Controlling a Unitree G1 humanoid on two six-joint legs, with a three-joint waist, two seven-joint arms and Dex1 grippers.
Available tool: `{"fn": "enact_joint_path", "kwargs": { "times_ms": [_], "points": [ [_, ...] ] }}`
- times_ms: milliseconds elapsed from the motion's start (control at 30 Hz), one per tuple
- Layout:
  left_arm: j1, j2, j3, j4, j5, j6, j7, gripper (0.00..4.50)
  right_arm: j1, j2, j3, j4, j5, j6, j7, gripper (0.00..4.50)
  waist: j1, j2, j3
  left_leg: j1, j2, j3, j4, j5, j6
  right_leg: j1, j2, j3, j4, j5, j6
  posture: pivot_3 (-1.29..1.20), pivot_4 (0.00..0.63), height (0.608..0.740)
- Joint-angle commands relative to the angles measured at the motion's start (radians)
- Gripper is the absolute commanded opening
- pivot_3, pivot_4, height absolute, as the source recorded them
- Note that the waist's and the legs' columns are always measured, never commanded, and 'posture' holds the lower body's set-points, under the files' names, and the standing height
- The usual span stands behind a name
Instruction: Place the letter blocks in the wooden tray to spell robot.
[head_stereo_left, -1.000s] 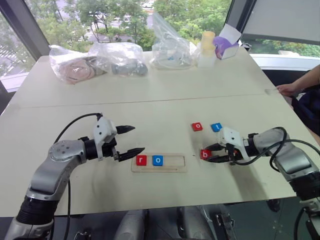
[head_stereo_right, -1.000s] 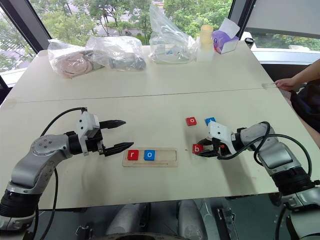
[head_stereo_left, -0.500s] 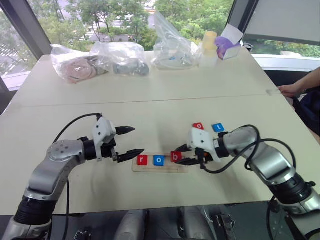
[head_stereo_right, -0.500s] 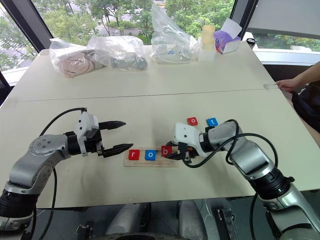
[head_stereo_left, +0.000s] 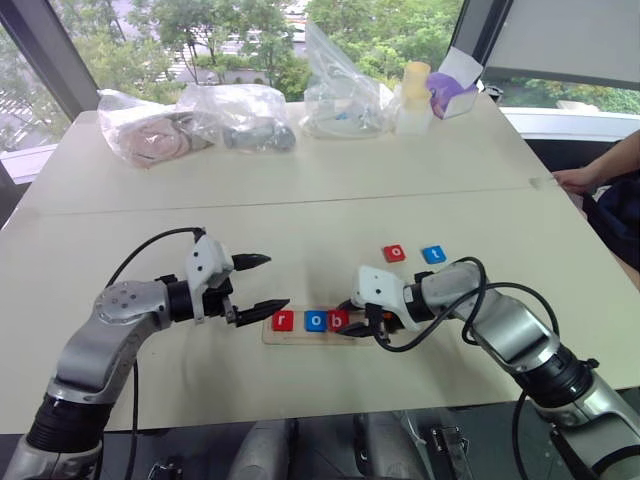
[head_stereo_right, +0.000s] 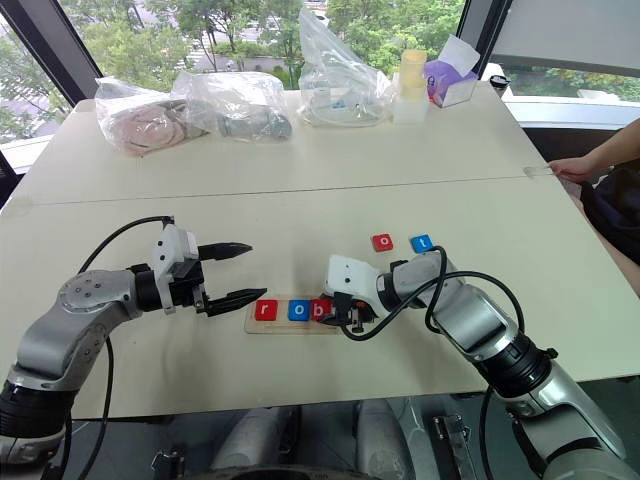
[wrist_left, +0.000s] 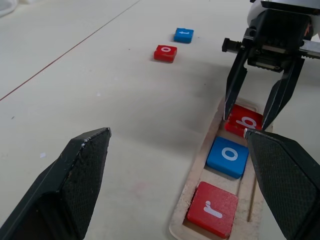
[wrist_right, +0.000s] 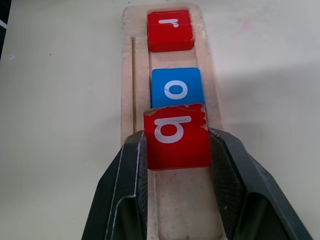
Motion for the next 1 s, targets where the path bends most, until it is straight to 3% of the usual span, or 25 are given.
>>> {"fn": "enact_joint_path", "kwargs": {
  "times_ms": [33, 267, 667, 1000],
  "points": [
    [0.002, 0.006, 0.018, -0.043, -0.014, -0.001, 0.005, 4.50, -0.017, 0.003, 0.001, -0.006, -0.010, -0.008, 0.000, 1.13, 0.000, 0.000, 0.000, 0.000, 0.000, 0.000, 0.000, 0.000, 0.000, 0.000, 0.000, 0.000, 0.000, 0.000, 0.000, 0.00, 0.150, 0.740],
    [0.007, 0.001, 0.017, -0.050, -0.017, 0.004, 0.016, 4.50, -0.031, 0.016, -0.012, -0.016, -0.001, 0.014, 0.001, 4.48, -0.001, 0.000, 0.000, 0.000, 0.000, 0.000, 0.000, 0.000, 0.000, 0.000, 0.000, 0.000, 0.000, 0.000, 0.000, 0.00, 0.150, 0.740],
    [-0.007, -0.012, 0.005, -0.037, -0.012, -0.001, 0.022, 4.50, -0.055, -0.050, -0.158, 0.054, 0.005, -0.021, -0.028, 4.48, 0.001, 0.000, 0.000, 0.000, 0.000, 0.000, 0.000, 0.000, 0.000, 0.000, 0.000, 0.000, 0.000, 0.000, 0.000, 0.00, 0.150, 0.740],
    [-0.020, -0.020, -0.001, -0.026, -0.007, -0.006, 0.020, 4.50, 0.029, -0.080, -0.142, 0.077, -0.042, -0.128, -0.043, 4.48, -0.003, 0.000, 0.000, 0.000, 0.000, 0.000, 0.000, 0.000, 0.000, 0.000, 0.000, 0.000, 0.001, 0.000, 0.000, 0.00, 0.150, 0.740]
  ]
}}
